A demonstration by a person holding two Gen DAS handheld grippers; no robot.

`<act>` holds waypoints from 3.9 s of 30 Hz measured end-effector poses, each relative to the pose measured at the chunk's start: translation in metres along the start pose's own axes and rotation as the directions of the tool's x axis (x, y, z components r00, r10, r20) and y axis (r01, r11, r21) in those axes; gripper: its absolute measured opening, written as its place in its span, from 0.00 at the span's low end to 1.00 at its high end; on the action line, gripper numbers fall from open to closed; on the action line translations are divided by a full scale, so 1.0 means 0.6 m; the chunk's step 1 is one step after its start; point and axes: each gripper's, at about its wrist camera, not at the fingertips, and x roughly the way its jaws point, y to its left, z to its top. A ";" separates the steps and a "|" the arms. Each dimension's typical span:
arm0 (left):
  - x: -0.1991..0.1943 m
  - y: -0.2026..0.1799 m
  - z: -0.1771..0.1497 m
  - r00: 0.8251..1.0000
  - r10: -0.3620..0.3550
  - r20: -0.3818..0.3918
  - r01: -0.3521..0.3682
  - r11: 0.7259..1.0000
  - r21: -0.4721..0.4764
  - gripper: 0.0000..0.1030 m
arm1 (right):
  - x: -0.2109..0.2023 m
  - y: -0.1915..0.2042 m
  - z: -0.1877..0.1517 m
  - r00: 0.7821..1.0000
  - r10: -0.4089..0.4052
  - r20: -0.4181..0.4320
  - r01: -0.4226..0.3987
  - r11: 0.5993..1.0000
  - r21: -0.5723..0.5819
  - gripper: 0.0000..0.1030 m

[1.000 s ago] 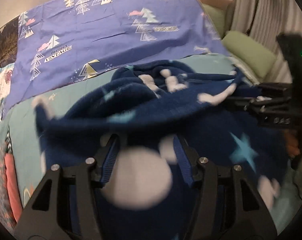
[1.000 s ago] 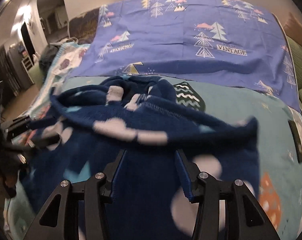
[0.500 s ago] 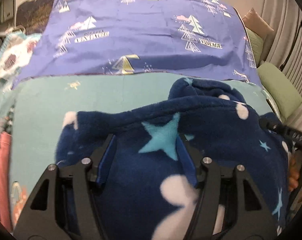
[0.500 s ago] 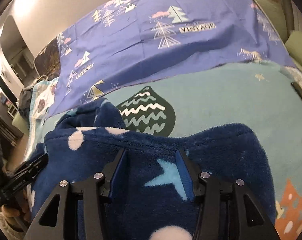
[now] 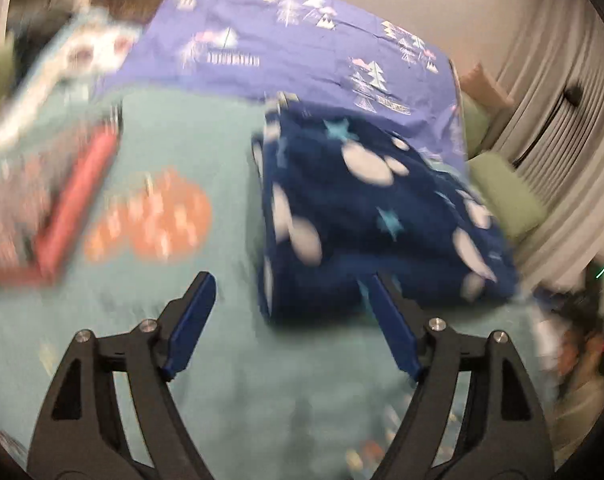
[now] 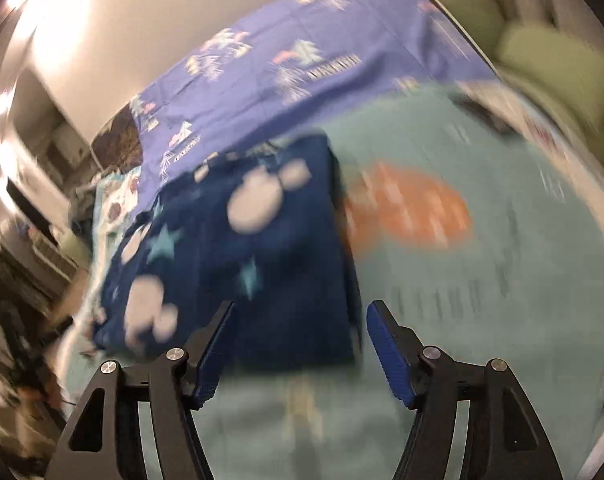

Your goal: Fold small clothes

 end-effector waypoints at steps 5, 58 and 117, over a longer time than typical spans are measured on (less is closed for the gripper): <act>0.044 -0.001 -0.030 0.985 -0.151 -0.077 0.139 0.980 -0.143 0.77 | 0.010 -0.028 -0.073 0.979 0.203 -0.033 -0.193 0.961 0.200 0.68; -0.082 -0.079 0.038 0.990 0.061 0.130 -0.077 0.989 0.122 0.69 | -0.158 0.046 -0.054 0.978 -0.108 0.181 0.113 0.993 -0.022 0.63; 0.310 -0.090 0.145 0.899 -0.306 -0.314 0.302 0.951 -0.060 0.17 | 0.371 0.005 0.194 0.908 0.328 -0.260 -0.225 0.906 0.359 0.01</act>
